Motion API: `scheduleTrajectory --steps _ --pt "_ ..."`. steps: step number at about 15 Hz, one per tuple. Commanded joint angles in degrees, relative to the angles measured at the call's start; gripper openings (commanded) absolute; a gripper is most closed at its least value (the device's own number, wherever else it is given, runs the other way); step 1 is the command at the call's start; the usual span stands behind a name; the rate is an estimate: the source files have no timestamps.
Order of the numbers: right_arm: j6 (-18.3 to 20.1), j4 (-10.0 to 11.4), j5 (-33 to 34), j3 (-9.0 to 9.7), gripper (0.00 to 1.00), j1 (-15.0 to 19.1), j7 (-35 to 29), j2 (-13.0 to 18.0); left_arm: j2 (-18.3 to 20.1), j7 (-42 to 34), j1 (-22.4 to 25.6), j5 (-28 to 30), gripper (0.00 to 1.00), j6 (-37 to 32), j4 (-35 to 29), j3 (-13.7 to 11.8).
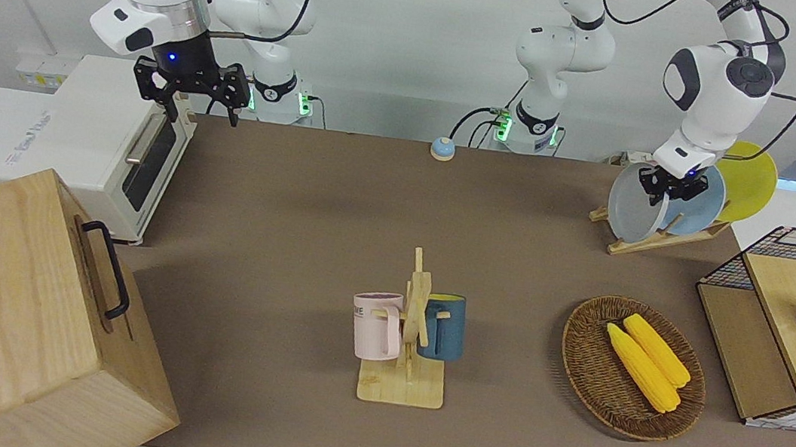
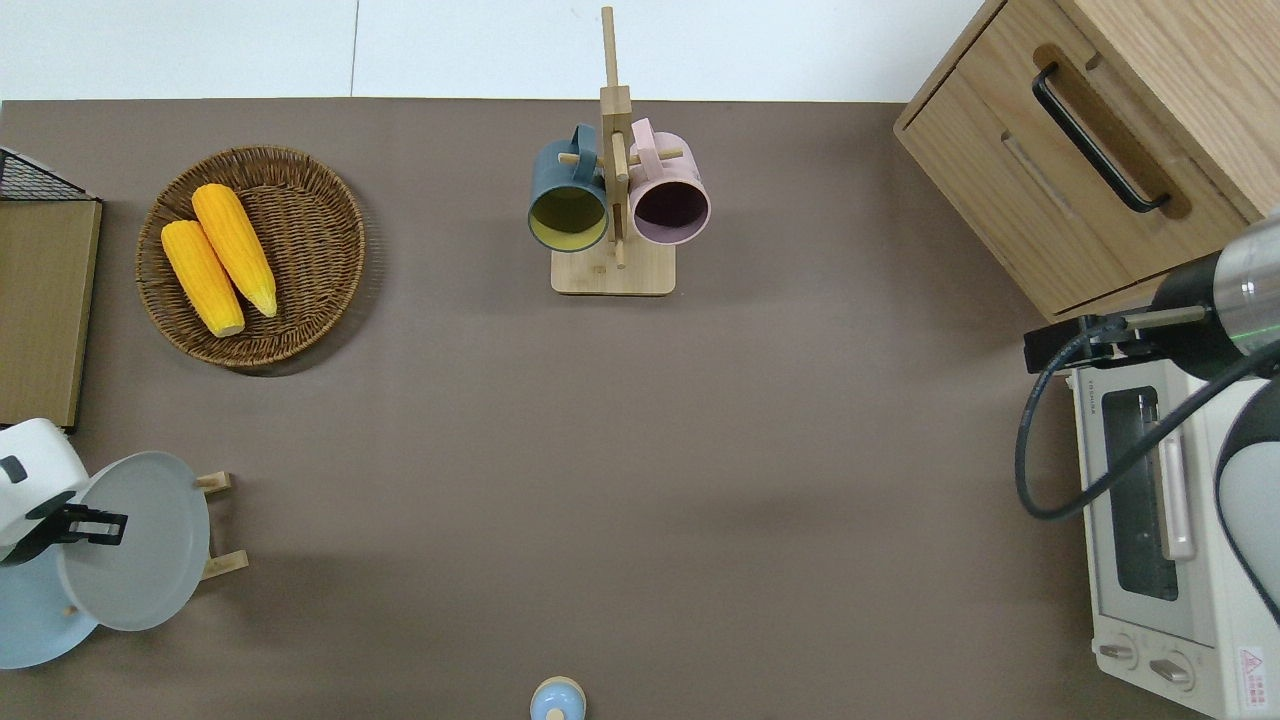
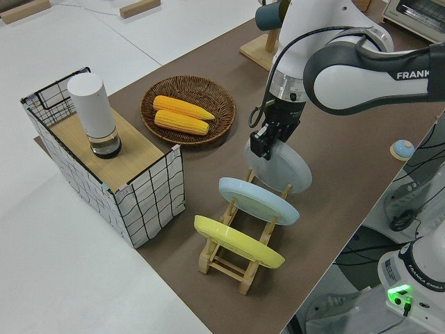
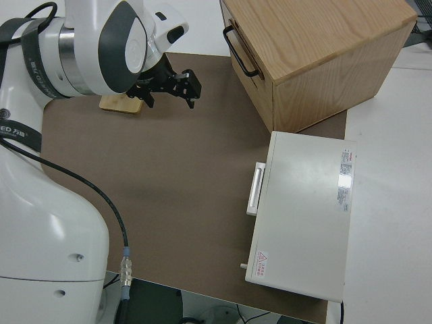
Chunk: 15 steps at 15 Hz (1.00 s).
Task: Pick gray plate from low plate rack and place it on table with left arm
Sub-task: 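Close the left gripper on the plate rim and tilt it out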
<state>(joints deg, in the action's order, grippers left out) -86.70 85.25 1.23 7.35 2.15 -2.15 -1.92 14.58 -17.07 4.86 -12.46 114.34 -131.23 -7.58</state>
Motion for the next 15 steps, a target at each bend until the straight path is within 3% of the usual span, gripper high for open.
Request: scheduleTrajectory --steps 1,9,15 --pt "0.92 -1.23 0.17 1.17 0.983 1.27 -0.75 -0.54 1.5 -1.39 -0.82 -0.99 0.0 -7.53 5.79 0.28" --pt "0.92 -1.14 0.17 1.17 0.983 1.27 -0.75 -0.54 3.17 1.69 -0.73 -0.29 0.0 -19.76 13.27 5.82" --pt "0.92 -1.14 0.17 1.17 0.983 1.27 -0.75 -0.54 3.35 2.47 -0.73 7.96 0.0 -23.8 13.89 5.82"
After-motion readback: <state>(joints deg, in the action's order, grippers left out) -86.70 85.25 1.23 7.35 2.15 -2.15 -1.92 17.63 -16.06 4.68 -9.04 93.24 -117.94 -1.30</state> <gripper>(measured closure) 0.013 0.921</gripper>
